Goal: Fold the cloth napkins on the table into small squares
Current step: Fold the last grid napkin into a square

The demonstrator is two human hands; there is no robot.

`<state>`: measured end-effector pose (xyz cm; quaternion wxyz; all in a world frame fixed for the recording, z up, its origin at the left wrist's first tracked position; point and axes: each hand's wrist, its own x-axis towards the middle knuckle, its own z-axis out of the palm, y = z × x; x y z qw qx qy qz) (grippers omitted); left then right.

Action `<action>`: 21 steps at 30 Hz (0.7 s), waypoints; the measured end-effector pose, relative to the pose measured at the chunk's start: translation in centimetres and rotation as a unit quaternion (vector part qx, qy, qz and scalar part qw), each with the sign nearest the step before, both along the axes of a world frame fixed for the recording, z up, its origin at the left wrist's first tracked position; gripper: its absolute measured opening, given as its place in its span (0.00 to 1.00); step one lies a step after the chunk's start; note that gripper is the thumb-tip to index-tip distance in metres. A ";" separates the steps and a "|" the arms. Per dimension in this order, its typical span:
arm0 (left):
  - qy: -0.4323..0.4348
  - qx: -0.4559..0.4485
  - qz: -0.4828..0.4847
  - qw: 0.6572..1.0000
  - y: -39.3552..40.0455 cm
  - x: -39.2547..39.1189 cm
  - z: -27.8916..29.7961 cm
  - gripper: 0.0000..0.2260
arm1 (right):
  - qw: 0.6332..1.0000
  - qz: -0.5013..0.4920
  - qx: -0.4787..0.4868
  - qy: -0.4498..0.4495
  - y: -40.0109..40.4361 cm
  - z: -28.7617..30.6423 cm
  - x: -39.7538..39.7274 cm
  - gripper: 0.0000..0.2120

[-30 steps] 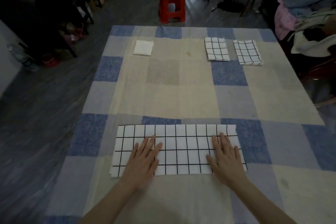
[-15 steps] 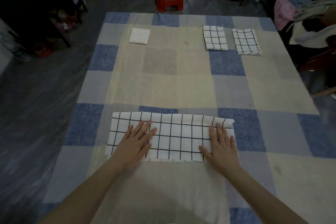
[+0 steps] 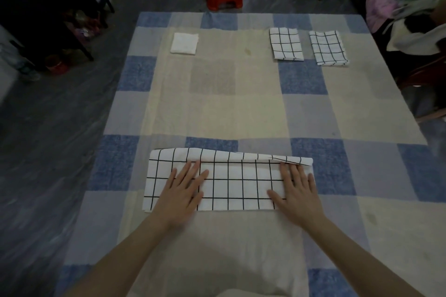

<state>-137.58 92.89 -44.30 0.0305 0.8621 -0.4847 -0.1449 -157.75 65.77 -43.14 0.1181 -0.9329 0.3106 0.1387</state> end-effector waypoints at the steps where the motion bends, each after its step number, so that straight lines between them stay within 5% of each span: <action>1: 0.004 -0.004 0.003 1.000 0.0 -0.2 0.0 0.25 | 1.000 0.001 -0.001 0.000 0.0 0.1 -0.2 0.42; 4: -0.004 -0.029 0.026 0.999 -0.4 -0.7 0.2 0.23 | 1.000 -0.010 -0.002 -0.012 0.1 0.5 -0.2 0.43; 11: -0.069 -0.112 0.057 0.990 -4.8 0.2 1.1 0.09 | 0.974 0.075 0.005 -0.215 1.6 1.5 3.1 0.29; 21: -0.011 -0.050 0.030 0.998 -5.7 0.1 -0.3 0.22 | 0.991 0.046 0.003 -0.125 2.7 -0.3 6.6 0.27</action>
